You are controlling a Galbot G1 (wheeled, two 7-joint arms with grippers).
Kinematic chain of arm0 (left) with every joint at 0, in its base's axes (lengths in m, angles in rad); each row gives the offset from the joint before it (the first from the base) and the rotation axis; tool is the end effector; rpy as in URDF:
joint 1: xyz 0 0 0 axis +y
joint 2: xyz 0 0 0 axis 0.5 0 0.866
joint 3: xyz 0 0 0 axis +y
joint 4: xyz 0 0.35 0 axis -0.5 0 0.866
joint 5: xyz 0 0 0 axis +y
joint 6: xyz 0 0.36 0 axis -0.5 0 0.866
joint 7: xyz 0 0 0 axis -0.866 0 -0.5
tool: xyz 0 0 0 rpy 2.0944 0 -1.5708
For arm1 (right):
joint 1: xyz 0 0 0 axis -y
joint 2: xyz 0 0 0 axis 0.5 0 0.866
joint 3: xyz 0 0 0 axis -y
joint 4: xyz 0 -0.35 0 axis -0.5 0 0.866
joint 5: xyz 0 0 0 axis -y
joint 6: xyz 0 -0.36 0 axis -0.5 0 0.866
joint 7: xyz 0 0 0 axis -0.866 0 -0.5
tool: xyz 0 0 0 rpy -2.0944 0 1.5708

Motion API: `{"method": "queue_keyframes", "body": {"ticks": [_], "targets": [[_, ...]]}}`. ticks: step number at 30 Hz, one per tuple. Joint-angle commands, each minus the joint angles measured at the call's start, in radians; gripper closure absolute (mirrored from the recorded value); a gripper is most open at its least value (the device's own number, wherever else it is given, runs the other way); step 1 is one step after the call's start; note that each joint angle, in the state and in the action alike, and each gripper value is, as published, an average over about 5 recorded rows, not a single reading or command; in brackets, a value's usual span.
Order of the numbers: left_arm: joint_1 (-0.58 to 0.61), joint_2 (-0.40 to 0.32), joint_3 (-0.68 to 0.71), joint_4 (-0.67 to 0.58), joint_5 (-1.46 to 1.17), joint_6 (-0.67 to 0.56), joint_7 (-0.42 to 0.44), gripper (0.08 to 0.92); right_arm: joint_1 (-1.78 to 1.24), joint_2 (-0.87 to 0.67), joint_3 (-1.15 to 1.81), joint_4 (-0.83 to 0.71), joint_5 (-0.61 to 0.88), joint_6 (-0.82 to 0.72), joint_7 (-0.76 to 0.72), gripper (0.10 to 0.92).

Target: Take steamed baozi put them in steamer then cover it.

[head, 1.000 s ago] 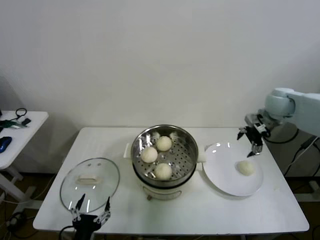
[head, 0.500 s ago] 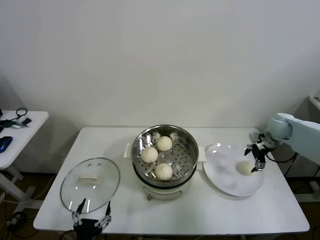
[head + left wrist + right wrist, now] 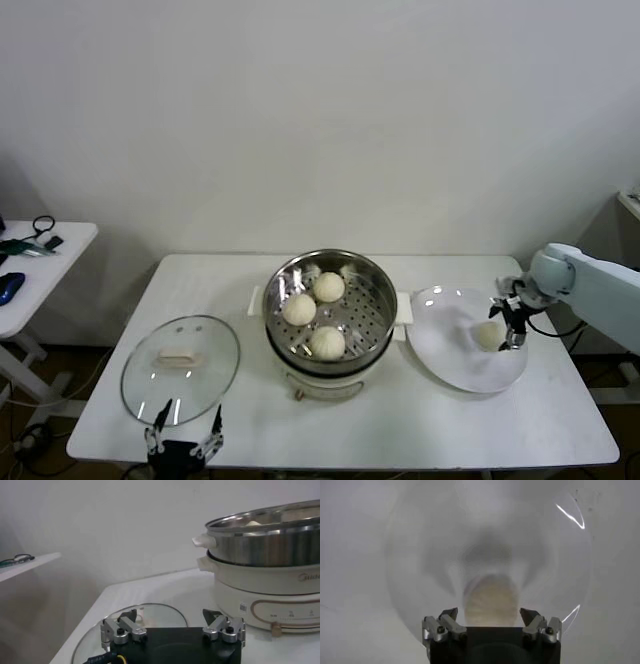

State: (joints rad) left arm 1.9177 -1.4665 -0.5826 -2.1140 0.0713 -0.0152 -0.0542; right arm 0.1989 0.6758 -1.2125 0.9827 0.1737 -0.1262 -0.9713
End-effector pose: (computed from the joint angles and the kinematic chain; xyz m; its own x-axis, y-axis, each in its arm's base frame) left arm 0.0750 0.0351 -0.3391 -0.9545 -0.0467 0.2945 0.0122 0.9807 0.1951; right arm 0.5286 -0.2441 -0.2299 -0.1306 -0.0322 0.9909 -0.9888 0.0769 -0.1278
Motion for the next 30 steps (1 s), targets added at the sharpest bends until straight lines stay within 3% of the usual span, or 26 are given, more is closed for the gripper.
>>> {"method": "queue_keyframes", "body": {"ticks": [1,17,26,30], "targets": [[0.001,0.002,-0.001,0.000,0.000,-0.001,-0.002,0.177,-0.048,0.014,0.062,-0.044,-0.024,-0.002,0.006,0.243],[-0.005,-0.002,0.000,-0.002,0.000,0.002,-0.004,0.177,0.110,0.000,-0.070,0.033,0.054,-0.023,-0.034,0.392],[-0.007,0.002,0.000,-0.003,-0.001,0.006,-0.002,0.177,0.772,0.047,-0.584,0.372,0.361,-0.121,-0.018,0.406],[-0.004,0.006,0.003,-0.005,0.000,0.007,0.000,0.177,1.006,0.124,-0.667,0.524,0.526,-0.179,0.006,0.406]]}}
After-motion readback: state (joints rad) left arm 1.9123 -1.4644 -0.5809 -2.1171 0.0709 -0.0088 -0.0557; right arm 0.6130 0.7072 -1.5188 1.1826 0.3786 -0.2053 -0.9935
